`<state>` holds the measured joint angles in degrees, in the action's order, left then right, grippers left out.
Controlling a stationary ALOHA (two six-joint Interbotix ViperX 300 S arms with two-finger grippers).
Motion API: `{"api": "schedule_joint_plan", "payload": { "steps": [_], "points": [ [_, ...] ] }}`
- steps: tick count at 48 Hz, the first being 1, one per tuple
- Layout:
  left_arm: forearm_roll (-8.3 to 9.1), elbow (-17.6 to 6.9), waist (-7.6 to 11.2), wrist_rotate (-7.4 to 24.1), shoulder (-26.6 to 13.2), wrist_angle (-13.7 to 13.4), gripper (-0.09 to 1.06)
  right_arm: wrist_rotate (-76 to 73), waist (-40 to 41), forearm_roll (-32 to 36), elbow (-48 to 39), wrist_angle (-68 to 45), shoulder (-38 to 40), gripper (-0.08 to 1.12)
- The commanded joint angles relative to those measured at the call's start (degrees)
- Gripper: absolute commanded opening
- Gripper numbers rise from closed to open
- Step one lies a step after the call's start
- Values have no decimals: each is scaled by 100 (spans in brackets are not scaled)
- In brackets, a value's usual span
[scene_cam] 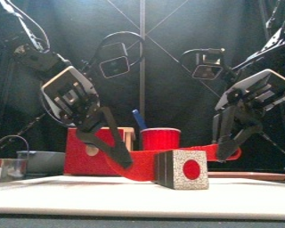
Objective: Place sushi on board then cut the sushi with the knife then place the pieces on the plate
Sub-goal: Cut the sushi into 4 pieces
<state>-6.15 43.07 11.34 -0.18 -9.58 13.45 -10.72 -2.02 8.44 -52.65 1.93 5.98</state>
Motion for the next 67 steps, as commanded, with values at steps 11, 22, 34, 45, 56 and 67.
{"api": "schedule_joint_plan", "payload": {
  "steps": [11,22,34,45,56,67],
  "points": [
    [211,-158,-114,44,255,-299,31,-9,563,448,272,-62,132,37],
    [325,-202,-141,53,466,-422,31,-18,536,580,387,-35,281,37],
    [343,-202,-141,44,923,-396,31,-26,466,606,334,62,879,37],
    [334,-246,-18,35,958,-352,31,-70,35,501,62,62,1301,36],
    [246,-404,193,26,668,-334,31,-79,-316,176,-44,62,1222,36],
    [246,-475,202,44,483,-360,31,-62,-343,35,-88,62,1090,36]
  ]
}}
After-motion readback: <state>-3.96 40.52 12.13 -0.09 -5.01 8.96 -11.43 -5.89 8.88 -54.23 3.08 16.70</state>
